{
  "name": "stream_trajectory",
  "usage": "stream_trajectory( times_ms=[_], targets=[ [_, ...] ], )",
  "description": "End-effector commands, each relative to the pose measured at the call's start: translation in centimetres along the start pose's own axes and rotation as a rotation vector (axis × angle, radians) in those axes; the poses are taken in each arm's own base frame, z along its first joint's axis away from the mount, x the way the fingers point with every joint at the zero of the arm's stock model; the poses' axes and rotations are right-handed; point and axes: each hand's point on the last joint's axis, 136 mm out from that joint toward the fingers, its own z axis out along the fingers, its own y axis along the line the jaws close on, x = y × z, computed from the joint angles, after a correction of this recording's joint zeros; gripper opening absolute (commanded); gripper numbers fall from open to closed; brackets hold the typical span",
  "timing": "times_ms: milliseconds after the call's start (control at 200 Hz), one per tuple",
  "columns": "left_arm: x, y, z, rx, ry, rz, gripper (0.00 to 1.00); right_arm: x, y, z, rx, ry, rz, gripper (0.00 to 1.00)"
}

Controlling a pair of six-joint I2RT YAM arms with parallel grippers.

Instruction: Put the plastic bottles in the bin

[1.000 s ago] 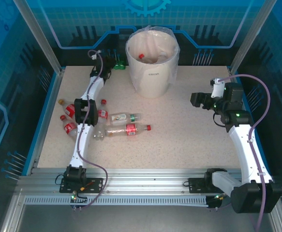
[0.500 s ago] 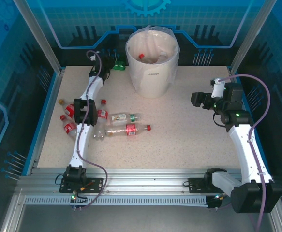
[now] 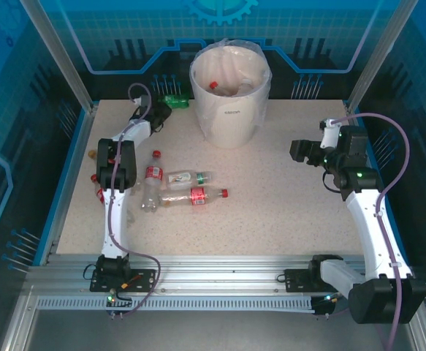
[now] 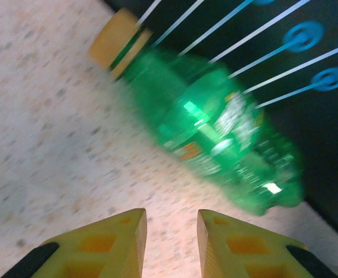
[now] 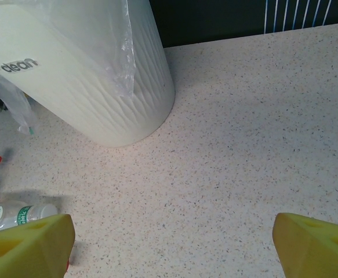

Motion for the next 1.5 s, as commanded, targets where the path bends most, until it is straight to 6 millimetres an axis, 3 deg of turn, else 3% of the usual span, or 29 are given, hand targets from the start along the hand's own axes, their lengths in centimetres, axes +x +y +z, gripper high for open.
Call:
stream_trajectory(
  times_ms=[0, 170, 285, 495, 670, 800, 916, 1151, 1216, 1326, 1391, 1496],
  targets=[
    [-4.4, -6.9, -1.7, 0.184, -0.108, -0.021, 0.31, 0.5, 0.0, -0.1, -0.001, 0.006, -0.008, 0.89],
    [-5.7, -8.2, 2.2, 0.254, -0.147, -0.112, 0.39, 0.8, -0.2, -0.3, 0.014, 0.016, -0.008, 0.89],
    [-5.1, -7.5, 4.5, 0.274, -0.155, -0.173, 0.40, 1.0, -0.3, -0.9, 0.029, 0.018, -0.015, 0.89],
    [-2.6, -5.1, 5.9, 0.218, -0.091, -0.165, 0.40, 0.5, -0.3, -1.8, 0.044, -0.002, -0.025, 0.89],
    [-0.6, -4.0, 5.4, 0.157, 0.021, -0.104, 0.43, 0.3, 0.0, -2.4, 0.037, -0.018, -0.020, 0.89],
    [0.6, -3.3, 3.5, 0.122, 0.069, -0.086, 0.43, 0.3, 0.0, -3.1, 0.043, -0.037, -0.020, 0.89],
    [1.6, -1.2, 0.7, 0.080, 0.074, -0.091, 0.44, 0.4, 0.1, -3.5, 0.044, -0.041, -0.027, 0.89],
    [-0.3, 3.0, -10.6, 0.001, -0.003, -0.042, 0.47, -0.1, 0.1, -4.4, 0.051, -0.062, -0.060, 0.89],
    [-0.6, 3.6, -13.3, -0.013, 0.003, -0.027, 0.55, -0.1, 0.1, -4.4, 0.047, -0.067, -0.064, 0.89],
    [-0.2, 3.9, -16.3, -0.053, 0.047, 0.002, 0.82, 0.0, 0.3, -4.2, 0.031, -0.067, -0.061, 0.89],
    [0.5, 3.7, -17.0, -0.055, 0.093, -0.021, 0.94, 0.2, 0.3, -4.2, 0.026, -0.070, -0.060, 0.89],
    [1.7, 3.0, -17.0, -0.040, 0.162, -0.064, 0.99, 0.3, 0.3, -4.2, 0.024, -0.077, -0.059, 0.89]
  ],
)
